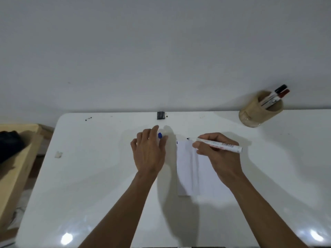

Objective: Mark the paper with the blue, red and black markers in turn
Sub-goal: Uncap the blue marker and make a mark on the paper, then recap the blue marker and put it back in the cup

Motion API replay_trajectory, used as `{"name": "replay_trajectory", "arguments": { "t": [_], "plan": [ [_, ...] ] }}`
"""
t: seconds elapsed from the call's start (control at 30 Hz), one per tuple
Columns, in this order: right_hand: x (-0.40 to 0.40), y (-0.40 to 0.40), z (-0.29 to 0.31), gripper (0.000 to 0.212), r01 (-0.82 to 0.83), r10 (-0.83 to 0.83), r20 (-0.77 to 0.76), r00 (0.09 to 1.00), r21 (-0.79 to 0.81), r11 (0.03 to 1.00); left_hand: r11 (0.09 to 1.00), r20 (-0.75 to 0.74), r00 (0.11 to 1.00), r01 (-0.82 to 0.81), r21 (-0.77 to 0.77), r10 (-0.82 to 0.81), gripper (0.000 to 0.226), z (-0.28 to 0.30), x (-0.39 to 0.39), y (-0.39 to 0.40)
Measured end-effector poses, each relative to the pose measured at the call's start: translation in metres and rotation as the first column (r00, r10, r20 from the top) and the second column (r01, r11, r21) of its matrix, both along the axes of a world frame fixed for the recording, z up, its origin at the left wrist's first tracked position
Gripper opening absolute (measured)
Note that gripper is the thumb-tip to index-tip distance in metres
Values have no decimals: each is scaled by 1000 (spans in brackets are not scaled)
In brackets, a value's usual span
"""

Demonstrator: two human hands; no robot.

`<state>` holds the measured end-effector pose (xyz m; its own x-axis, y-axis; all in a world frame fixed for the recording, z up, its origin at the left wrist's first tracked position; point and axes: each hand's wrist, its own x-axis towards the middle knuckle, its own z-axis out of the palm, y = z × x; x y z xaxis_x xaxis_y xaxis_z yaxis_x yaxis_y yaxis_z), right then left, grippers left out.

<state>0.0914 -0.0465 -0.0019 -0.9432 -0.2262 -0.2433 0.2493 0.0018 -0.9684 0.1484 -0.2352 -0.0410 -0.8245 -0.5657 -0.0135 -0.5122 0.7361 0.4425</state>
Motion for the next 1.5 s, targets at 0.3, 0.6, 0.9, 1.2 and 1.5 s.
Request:
{"name": "replay_trajectory", "arguments": {
  "t": [0.3,0.6,0.9,1.2,1.5],
  "plan": [
    [20,4,23,15,72,-72,28,997,-32,997,920,-101,987,-78,383,126,10,23,-8,-1],
    [36,-9,82,7,88,-92,-49,995,-71,994,344,-237,896,103,933,375,12,88,32,23],
    [47,-11,94,8,101,-103,-63,993,-47,994,272,-298,896,213,938,328,14,106,37,26],
    [48,-6,101,18,43,-45,-34,998,-46,998,501,-390,917,378,779,-84,9,120,40,13],
    [46,11,92,11,66,-65,20,998,-44,997,599,-345,885,466,651,-314,10,123,25,22]
  ]
}}
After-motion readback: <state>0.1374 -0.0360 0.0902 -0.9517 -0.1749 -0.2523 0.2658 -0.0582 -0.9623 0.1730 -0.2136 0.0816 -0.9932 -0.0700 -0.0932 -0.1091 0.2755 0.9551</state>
